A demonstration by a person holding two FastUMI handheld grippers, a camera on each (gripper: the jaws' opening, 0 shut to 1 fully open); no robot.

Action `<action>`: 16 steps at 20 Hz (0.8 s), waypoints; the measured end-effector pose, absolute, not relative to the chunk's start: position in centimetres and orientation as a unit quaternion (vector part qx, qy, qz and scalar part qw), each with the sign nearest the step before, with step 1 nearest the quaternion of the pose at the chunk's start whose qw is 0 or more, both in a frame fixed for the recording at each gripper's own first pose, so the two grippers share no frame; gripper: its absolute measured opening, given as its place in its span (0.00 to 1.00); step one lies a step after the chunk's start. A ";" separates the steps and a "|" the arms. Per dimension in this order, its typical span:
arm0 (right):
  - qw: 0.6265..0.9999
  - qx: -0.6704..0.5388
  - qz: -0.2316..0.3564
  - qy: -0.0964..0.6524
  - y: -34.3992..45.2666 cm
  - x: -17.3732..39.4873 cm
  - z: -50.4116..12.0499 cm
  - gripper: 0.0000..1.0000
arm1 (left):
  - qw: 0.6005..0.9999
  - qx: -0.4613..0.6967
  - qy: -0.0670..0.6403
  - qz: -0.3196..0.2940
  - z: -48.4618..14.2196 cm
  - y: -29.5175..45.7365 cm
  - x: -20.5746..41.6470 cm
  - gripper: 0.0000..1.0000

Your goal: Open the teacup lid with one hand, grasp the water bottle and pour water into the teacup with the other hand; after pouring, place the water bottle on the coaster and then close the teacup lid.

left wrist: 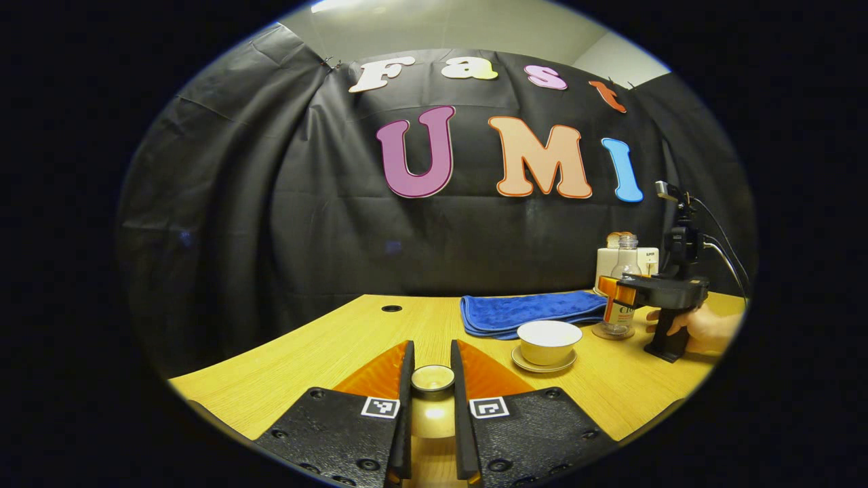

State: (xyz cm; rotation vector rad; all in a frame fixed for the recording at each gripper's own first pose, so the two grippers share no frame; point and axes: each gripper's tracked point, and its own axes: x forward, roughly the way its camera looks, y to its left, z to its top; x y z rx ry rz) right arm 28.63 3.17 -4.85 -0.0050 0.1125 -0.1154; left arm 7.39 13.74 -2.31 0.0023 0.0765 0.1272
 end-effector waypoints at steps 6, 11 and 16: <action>0.997 -0.002 -0.061 0.057 3.3 27.8 -4.8 0.96 | 0.997 0.001 0.038 0.067 -2.3 13.9 7.4 0.23; 0.997 -0.002 -0.047 0.053 4.1 25.2 -4.3 0.96 | 0.997 -0.001 0.041 0.067 -2.4 13.3 7.7 0.23; 0.998 -0.001 -0.039 0.054 4.1 22.3 -3.8 1.00 | 0.999 -0.002 0.039 0.036 -2.5 10.4 9.2 0.23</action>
